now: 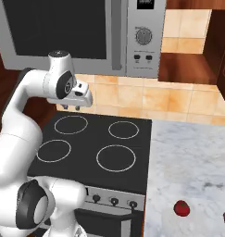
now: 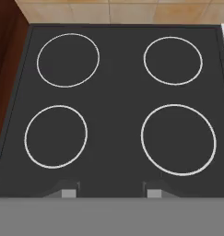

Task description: Place the pan on the rear right burner on the stove. Then place the tomato and the onion in the pan and turn on the rear right burner.

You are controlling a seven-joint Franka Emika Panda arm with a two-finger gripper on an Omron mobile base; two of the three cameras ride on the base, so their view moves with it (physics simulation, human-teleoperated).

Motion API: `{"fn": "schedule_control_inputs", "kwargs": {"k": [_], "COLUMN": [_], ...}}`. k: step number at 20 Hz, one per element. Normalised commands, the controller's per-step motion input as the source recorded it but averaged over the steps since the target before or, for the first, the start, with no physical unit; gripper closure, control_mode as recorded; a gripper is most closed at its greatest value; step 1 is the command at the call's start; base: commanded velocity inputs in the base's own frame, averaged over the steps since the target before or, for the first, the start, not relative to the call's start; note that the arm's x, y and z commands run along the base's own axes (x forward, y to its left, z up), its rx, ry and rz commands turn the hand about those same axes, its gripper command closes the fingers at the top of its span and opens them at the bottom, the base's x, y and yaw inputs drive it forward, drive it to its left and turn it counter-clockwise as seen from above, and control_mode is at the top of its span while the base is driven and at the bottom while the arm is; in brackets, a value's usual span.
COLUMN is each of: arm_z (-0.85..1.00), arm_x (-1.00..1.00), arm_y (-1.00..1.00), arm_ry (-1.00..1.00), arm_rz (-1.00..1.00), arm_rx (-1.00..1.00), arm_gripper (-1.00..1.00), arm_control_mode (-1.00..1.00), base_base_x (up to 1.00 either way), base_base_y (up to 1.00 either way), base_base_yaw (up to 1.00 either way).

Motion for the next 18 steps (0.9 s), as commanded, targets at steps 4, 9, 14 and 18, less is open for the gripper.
{"fn": "schedule_control_inputs", "kwargs": {"k": [4, 9, 14, 18], "arm_z": [0.0, 0.0, 0.0, 0.0], "arm_x": [0.0, 0.0, 0.0, 0.0], "arm_y": [0.0, 0.0, 0.0, 0.0], "arm_ry": [0.0, 0.0, 0.0, 0.0], "arm_rz": [0.0, 0.0, 0.0, 0.0], "arm_rx": [0.0, 0.0, 0.0, 0.0], "arm_gripper": [-1.0, -1.0, -1.0, -1.0], "arm_control_mode": [1.0, 1.0, 1.0, 1.0], "base_base_x": [-0.03, -0.04, -0.01, 0.0], "base_base_y": [0.0, 0.0, -0.01, -0.02], "base_base_yaw": [-0.08, -0.39, -0.43, -0.42]}}
